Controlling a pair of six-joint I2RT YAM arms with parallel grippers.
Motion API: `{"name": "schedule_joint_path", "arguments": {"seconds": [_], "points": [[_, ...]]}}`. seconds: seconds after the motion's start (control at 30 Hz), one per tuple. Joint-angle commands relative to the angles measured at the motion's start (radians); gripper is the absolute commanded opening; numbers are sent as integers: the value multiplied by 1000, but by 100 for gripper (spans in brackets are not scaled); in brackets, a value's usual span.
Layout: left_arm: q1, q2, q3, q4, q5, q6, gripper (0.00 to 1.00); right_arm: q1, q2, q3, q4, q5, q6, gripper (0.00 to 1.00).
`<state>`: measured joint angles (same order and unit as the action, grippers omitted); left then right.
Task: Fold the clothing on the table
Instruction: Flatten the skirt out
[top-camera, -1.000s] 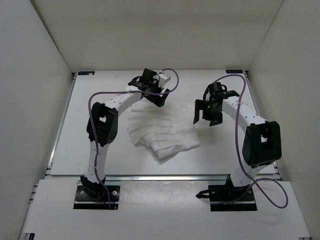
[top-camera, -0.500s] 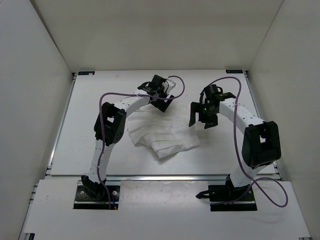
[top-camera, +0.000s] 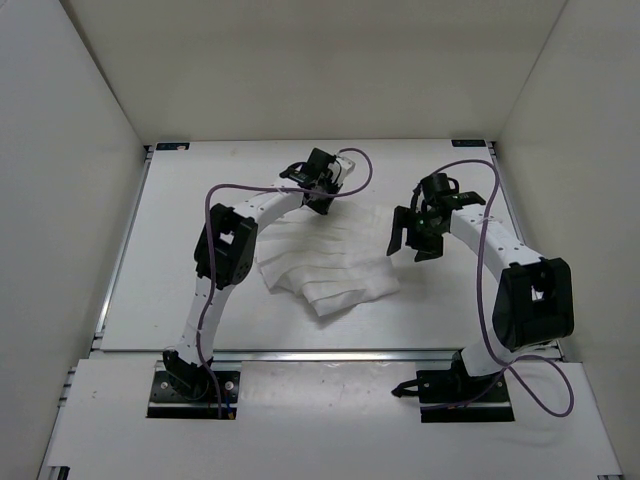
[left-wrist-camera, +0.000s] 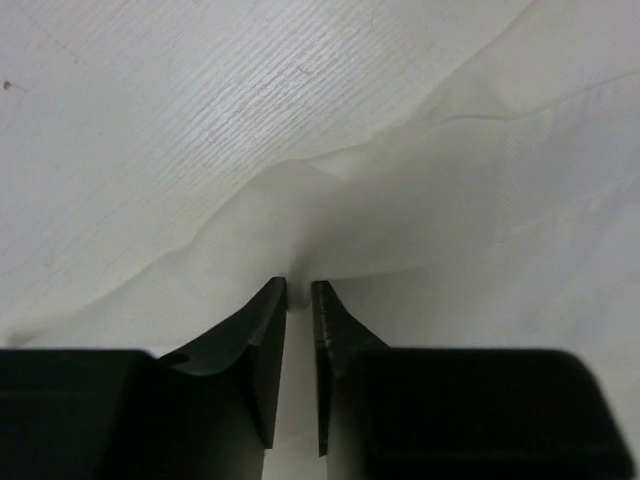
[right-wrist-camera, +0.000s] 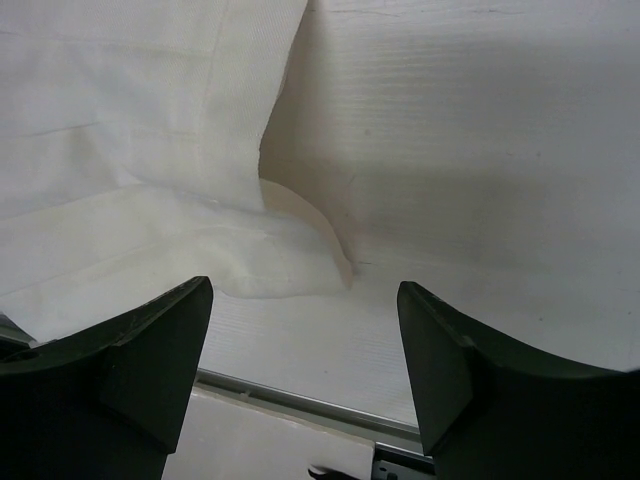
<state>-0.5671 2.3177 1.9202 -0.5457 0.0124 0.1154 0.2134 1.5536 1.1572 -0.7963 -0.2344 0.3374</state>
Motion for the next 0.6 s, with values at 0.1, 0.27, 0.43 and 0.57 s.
{"name": "schedule_joint_path", "arguments": {"seconds": [0.1,0.27,0.43,0.57], "points": [[3,-4,25,3,-11,-33,2,3,-44,-2,22,-3,12,69],[12,-20,26,10,-9,-63,0,-8,-59,-22,37,-9,26,65],[81,-112,0,-17,-49,-106,0,-34,-53,-30,51,-20,14,64],[197,-225,-61,-69,-55,-226,0,-51,-4,19,49,-29,-24,65]]}}
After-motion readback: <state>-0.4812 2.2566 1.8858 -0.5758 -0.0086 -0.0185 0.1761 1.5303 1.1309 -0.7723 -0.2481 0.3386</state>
